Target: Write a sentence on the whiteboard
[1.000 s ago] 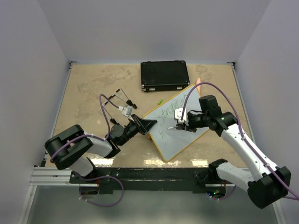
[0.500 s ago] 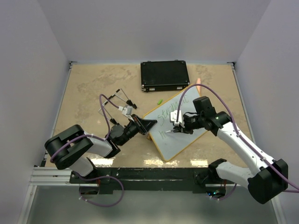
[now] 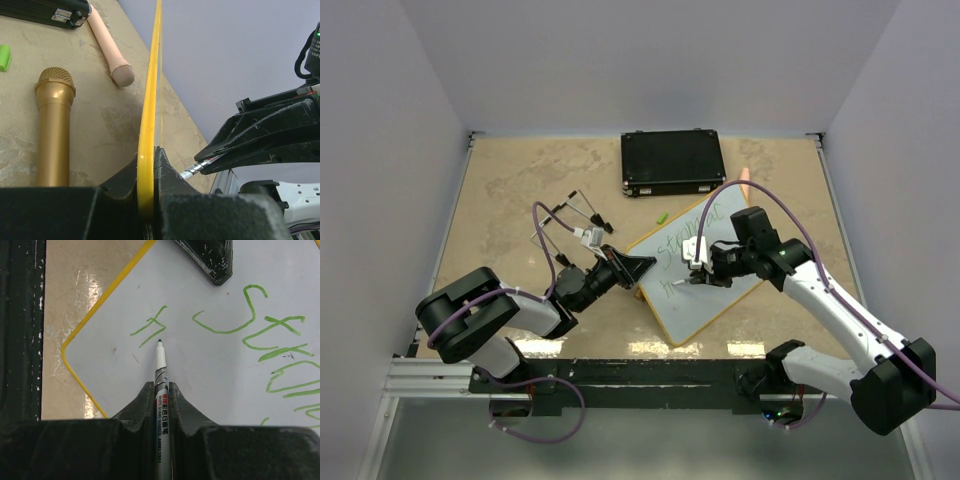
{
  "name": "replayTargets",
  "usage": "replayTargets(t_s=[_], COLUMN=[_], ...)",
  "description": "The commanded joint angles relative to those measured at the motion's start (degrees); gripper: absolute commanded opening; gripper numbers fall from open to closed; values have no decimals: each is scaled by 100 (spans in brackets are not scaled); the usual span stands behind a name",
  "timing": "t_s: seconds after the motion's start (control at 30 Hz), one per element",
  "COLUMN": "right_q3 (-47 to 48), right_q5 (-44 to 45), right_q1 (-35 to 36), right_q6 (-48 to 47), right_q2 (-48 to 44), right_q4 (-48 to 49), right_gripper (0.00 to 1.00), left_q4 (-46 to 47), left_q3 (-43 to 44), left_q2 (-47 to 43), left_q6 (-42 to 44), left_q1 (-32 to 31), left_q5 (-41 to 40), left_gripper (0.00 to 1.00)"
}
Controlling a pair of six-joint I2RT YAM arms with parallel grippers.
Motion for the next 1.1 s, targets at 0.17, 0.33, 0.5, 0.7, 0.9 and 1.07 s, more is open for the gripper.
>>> replayTargets(t_s=[0.17, 0.33, 0.5, 0.7, 0.9, 1.07], right_q3=[-41, -58, -76, -85, -85, -94], right_q5=[55, 81, 151, 230, 274, 388], right_q1=[7, 16, 16, 16, 24, 24], right_q6=[76, 85, 147, 190, 199, 287], right_q2=[-47, -39, -47, -56, -82, -126], right_q4=[163, 180, 233, 268, 268, 347], right_gripper=[0, 0, 0, 0, 0, 0], left_q4=[307, 334, 334, 334, 334, 281], left_q3=[-43, -43, -52, -52, -52, -43], left_q2=[76, 102, 94, 94, 102, 67], left_q6=[503, 502, 503, 494, 494, 511], left_q1=[-12, -3, -3, -12, -12, -3], left_q5=[-22, -22, -22, -22, -31, -31], left_gripper=[0, 0, 0, 0, 0, 0])
